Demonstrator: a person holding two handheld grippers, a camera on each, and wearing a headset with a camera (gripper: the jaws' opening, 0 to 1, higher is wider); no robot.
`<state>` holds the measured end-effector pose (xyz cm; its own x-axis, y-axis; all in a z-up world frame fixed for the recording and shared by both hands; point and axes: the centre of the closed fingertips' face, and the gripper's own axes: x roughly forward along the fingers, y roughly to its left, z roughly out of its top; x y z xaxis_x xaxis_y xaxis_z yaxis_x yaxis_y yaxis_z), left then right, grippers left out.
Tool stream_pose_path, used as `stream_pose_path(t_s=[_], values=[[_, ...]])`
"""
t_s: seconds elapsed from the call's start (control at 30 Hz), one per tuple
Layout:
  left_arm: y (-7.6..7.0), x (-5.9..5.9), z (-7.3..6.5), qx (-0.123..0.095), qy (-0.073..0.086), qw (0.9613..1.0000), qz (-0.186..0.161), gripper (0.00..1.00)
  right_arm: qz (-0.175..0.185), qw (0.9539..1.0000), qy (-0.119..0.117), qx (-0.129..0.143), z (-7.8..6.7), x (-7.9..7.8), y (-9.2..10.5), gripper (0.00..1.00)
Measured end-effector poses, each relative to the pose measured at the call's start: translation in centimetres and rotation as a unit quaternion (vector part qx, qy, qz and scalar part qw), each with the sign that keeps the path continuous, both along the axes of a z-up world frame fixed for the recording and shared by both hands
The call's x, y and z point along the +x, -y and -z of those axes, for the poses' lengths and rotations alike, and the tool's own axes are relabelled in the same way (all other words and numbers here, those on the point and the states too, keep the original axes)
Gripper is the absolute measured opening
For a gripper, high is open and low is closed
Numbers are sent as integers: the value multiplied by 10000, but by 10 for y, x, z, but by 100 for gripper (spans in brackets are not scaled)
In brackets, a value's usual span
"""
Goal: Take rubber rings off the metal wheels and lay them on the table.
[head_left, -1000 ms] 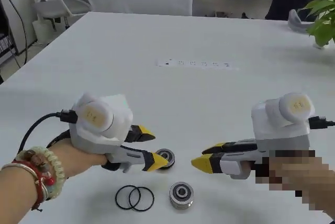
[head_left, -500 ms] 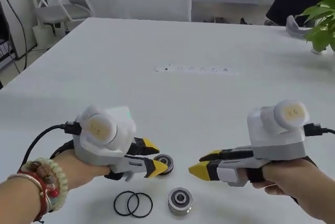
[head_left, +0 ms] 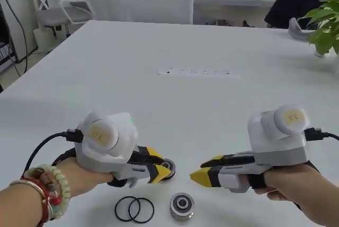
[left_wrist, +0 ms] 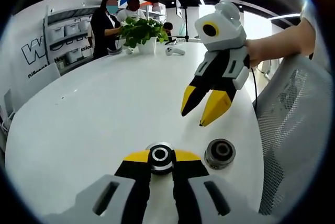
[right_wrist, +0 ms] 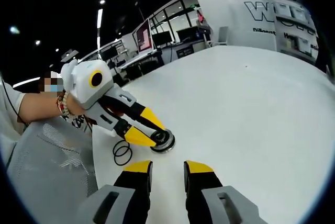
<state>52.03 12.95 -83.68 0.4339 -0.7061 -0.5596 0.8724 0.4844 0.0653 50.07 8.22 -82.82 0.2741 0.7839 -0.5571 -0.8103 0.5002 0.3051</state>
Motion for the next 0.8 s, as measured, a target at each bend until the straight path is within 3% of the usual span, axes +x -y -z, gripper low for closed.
stream_pose_path(t_s=[0.13, 0.33, 0.8], values=[[4, -1, 0, -20, 22, 10000, 28, 10, -100, 9998, 57, -133, 5, -3, -4, 20], [10, -5, 0, -22, 88, 9999, 86, 8, -155, 9978, 362, -536, 21, -1, -11, 16], [20, -8, 0, -108, 82, 9997, 191, 8, -308, 9947, 690, -695, 24, 0, -27, 19]])
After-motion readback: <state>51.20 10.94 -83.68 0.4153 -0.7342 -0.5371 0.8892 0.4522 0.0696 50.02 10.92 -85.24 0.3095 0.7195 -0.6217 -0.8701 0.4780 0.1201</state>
